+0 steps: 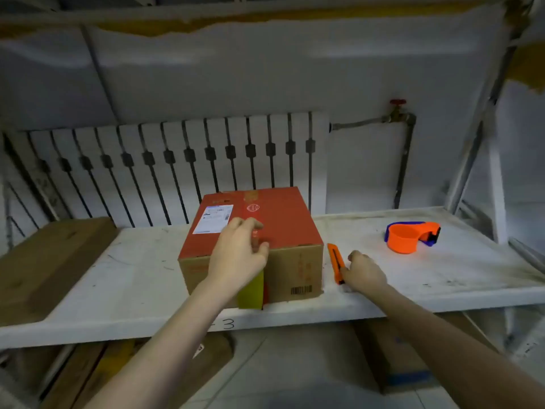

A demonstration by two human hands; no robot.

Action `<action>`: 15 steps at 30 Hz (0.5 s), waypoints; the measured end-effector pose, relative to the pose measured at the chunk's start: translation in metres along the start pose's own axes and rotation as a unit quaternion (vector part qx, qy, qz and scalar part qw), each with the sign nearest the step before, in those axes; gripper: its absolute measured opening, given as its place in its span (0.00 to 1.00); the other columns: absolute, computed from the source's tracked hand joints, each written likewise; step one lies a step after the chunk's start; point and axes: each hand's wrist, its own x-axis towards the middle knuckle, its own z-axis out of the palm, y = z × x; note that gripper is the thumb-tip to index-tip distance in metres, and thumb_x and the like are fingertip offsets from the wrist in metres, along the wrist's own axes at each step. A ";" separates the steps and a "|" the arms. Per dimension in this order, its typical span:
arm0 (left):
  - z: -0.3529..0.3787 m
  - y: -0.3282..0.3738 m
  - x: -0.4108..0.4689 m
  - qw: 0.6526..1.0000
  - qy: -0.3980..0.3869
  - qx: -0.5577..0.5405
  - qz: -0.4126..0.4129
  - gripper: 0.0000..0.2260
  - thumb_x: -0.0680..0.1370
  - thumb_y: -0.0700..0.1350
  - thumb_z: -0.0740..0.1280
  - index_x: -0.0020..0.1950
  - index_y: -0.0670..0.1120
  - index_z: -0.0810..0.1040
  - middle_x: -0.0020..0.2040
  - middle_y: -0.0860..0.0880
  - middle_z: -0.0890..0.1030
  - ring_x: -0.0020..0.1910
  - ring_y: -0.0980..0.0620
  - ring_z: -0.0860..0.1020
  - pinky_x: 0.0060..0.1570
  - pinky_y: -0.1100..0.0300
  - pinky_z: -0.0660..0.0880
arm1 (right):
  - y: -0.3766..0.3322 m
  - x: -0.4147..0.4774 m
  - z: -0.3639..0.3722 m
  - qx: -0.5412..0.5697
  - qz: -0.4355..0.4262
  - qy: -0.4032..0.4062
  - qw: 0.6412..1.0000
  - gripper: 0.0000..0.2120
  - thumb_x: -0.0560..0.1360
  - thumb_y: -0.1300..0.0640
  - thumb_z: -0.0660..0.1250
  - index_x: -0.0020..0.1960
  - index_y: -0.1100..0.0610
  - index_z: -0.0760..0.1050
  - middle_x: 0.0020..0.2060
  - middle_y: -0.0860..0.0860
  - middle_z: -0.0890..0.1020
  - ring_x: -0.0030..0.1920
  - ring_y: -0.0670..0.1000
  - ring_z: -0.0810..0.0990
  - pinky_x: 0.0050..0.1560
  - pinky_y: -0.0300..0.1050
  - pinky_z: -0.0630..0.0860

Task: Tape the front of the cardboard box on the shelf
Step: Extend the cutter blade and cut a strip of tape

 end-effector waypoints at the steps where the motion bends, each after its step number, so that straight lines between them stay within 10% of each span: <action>1: 0.003 -0.001 0.006 1.000 -0.006 0.014 0.010 0.16 0.74 0.48 0.67 0.61 0.50 0.74 0.58 0.51 0.74 0.52 0.57 0.70 0.50 0.64 0.67 | -0.001 0.010 0.004 -0.010 0.008 -0.006 1.000 0.11 0.75 0.52 0.63 0.54 0.57 0.69 0.45 0.53 0.77 0.43 0.52 0.79 0.45 0.48 0.80; 15: 0.032 0.010 0.037 0.980 -0.145 0.137 0.004 0.15 0.75 0.53 0.65 0.59 0.50 0.76 0.58 0.49 0.77 0.58 0.47 0.74 0.57 0.49 0.74 | -0.006 0.041 0.025 0.028 0.044 -0.123 0.991 0.08 0.72 0.54 0.65 0.39 0.57 0.70 0.31 0.53 0.77 0.31 0.52 0.79 0.35 0.44 0.79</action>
